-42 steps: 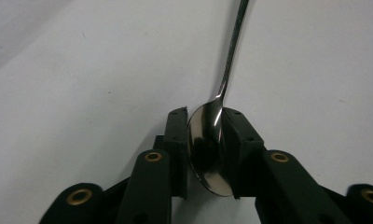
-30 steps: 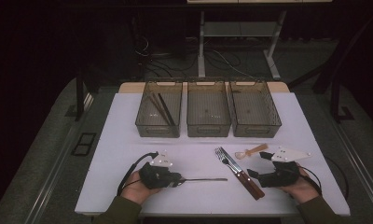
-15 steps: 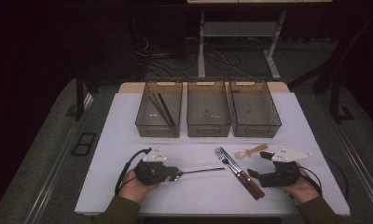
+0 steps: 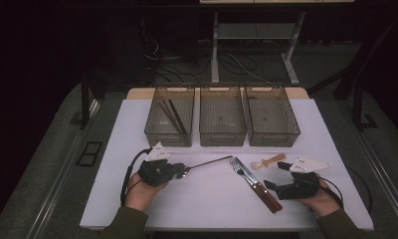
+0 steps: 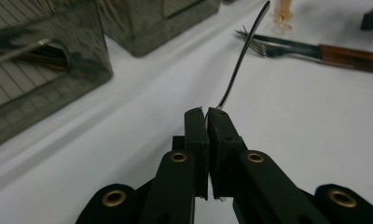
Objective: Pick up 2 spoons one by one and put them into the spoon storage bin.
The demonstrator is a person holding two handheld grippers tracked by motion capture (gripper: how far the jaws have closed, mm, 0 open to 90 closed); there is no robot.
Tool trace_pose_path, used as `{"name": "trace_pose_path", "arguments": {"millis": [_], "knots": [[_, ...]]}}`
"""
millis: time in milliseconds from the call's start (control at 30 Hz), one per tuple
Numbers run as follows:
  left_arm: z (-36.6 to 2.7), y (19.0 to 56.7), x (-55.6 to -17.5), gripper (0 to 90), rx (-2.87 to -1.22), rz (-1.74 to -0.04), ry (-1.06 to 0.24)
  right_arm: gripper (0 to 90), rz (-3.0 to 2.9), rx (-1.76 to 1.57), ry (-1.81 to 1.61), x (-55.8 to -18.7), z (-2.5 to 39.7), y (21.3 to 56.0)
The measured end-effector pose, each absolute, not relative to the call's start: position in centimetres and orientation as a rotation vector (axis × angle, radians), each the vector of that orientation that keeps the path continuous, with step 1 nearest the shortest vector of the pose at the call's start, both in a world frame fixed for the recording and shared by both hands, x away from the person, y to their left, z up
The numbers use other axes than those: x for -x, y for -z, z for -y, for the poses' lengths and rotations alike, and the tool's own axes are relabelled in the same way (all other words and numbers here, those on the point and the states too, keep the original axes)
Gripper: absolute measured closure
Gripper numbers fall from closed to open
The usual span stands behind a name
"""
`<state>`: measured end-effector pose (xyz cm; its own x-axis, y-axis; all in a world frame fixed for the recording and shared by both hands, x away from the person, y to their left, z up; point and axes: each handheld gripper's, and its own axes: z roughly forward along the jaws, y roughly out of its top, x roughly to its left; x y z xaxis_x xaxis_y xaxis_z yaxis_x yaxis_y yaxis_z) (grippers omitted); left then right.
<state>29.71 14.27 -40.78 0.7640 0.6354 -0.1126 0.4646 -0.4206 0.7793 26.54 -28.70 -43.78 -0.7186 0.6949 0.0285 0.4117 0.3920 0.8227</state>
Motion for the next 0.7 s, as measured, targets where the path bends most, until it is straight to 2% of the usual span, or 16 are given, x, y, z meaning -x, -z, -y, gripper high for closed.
{"name": "trace_pose_path", "arguments": {"millis": [700], "knots": [[-11.2,35.9,-35.8,86.8,-1.983,-0.854,-0.372,16.6,-2.329,-0.970,-1.255,-26.5,28.8,43.7]]}}
